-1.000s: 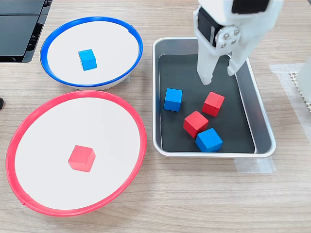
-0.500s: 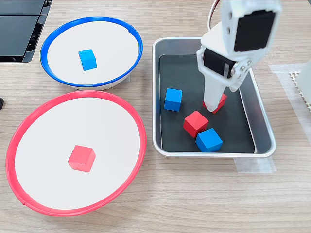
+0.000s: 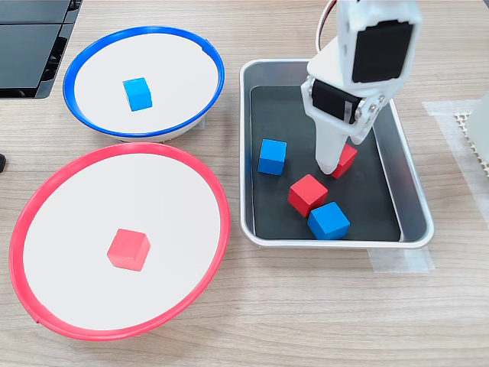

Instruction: Move six blocks from tray to matching dishes

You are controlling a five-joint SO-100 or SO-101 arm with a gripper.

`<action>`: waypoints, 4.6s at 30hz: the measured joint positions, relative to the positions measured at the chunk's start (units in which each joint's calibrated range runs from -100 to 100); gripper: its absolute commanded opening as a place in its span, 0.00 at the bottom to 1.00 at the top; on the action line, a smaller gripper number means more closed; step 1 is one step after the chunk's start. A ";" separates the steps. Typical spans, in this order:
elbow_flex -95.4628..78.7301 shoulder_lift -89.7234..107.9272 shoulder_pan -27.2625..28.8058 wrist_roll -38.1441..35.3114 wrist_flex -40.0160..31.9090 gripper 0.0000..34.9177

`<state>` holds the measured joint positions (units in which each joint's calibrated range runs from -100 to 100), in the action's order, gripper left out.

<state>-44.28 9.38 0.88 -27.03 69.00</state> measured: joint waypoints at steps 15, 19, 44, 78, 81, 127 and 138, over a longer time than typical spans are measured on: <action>37.11 -9.04 -10.62 8.21 20.15 0.00; 56.53 -19.35 -14.69 15.53 15.42 0.01; 23.96 -2.13 -5.13 5.37 14.03 0.42; 23.14 -13.21 -11.77 5.37 8.08 0.01; 33.30 -12.02 -11.50 6.64 13.54 0.01; 11.80 1.45 5.31 -2.64 -1.31 0.52; 10.53 -3.67 2.21 -14.46 -10.20 0.48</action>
<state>-33.76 5.71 3.10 -41.49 58.81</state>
